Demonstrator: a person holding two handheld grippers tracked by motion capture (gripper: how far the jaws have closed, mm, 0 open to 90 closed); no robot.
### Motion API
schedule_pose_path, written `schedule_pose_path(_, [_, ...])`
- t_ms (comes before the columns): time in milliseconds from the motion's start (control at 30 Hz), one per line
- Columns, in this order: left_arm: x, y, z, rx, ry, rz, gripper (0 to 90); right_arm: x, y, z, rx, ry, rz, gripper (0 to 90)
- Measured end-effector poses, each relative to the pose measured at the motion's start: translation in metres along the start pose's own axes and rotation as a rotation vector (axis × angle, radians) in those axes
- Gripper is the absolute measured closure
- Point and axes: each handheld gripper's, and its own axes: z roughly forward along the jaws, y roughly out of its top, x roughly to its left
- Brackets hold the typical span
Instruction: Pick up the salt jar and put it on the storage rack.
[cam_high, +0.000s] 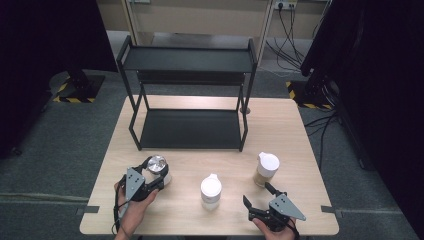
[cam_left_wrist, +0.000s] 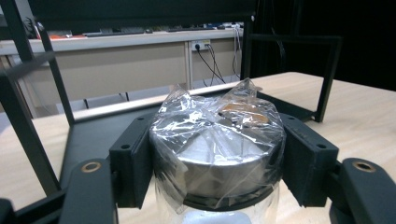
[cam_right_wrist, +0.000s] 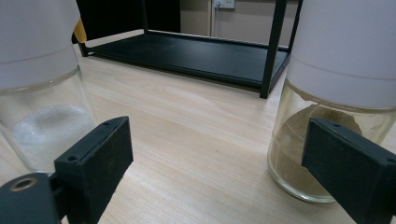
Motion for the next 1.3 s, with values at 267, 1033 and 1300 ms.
schedule_pose_path(267, [0.008,0.019,0.006,-0.022,0.014,0.013,34.5,0.0,0.0,0.0,0.003,-0.001,-0.003,8.9])
schedule_pose_path(1033, [0.029,0.051,0.038,-0.051,0.059,0.012,34.5,0.0,0.0,0.001,0.008,0.002,-0.003,8.9])
schedule_pose_path(1300, [0.038,0.058,0.054,-0.049,0.086,0.023,34.5,0.0,0.0,0.001,0.008,0.003,-0.004,8.9])
